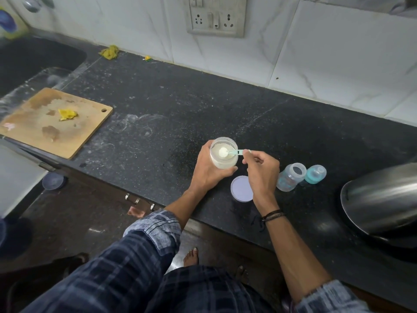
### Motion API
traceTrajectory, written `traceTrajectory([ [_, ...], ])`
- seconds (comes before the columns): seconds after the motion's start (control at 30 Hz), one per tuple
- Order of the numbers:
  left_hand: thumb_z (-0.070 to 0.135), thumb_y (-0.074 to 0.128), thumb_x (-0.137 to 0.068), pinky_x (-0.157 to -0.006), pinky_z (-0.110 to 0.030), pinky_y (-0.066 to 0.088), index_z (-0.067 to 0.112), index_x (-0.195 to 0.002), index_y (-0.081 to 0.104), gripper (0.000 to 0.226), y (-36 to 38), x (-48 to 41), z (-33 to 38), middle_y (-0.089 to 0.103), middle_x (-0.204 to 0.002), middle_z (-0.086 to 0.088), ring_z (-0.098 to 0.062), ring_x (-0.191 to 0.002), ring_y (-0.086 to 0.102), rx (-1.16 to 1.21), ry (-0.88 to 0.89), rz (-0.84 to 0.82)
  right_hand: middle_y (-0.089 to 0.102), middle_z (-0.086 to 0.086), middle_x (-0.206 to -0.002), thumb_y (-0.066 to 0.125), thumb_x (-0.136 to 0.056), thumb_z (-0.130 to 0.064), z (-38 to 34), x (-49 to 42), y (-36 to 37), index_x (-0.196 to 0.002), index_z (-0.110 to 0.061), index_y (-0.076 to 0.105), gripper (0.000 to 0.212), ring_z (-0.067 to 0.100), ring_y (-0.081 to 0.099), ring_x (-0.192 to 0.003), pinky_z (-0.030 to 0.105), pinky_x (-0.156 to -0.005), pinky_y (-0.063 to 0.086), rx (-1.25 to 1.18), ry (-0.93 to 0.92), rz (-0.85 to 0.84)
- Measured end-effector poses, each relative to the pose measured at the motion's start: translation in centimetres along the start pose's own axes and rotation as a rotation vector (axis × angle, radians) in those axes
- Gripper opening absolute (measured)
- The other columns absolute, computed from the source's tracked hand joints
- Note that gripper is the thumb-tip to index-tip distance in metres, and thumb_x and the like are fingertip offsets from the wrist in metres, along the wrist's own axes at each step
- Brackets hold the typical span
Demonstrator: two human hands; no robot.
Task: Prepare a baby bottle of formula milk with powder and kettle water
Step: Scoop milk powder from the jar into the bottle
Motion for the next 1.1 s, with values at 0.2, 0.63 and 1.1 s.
traceTrajectory([
  [0.2, 0.036, 0.096, -0.059, -0.097, -0.013, 0.044, 0.056, -0.121, 0.053, 0.079, -0.2, 0.0, 0.3, 0.059, -0.126, 0.027, -0.003, -0.122, 0.059, -0.004, 0.003, -0.021, 0.073, -0.004, -0.064, 0.076, -0.093, -0.022, 0.0, 0.1, 0.0, -0.077, -0.023, 0.078, 0.016, 0.0, 0.055, -0.053, 0.024, -0.059, 0.047, -0.152, 0.185, -0.021],
  [0.63, 0.052, 0.09, -0.058, -0.129, -0.033, 0.02, 0.031, -0.159, 0.016, 0.127, -2.2, 1.4, 1.8, 0.021, -0.168, 0.003, -0.014, -0.158, 0.02, 0.11, -0.093, -0.067, 0.07, 0.0, -0.063, 0.075, -0.094, -0.013, -1.4, -0.3, -3.8, -0.085, -0.004, 0.076, 0.013, 0.006, 0.05, -0.05, 0.017, -0.042, 0.037, -0.461, 0.339, -0.012],
  [1.1, 0.024, 0.082, -0.082, -0.127, -0.036, 0.021, 0.012, -0.147, 0.048, 0.075, 4.2, 2.8, 9.7, 0.047, -0.153, 0.002, -0.018, -0.159, 0.022, -0.056, 0.45, 0.053, 0.072, 0.001, -0.069, 0.075, -0.094, -0.016, 0.5, -0.5, -13.4, -0.077, -0.011, 0.076, 0.017, 0.007, 0.051, -0.052, 0.018, -0.045, 0.035, -0.486, 0.269, 0.173],
])
Point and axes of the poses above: each hand's wrist, its own x-axis away from the middle knuckle, its own y-axis out of the palm, z = x × y, the point moved 1 cm from there along -x, towards the middle knuckle
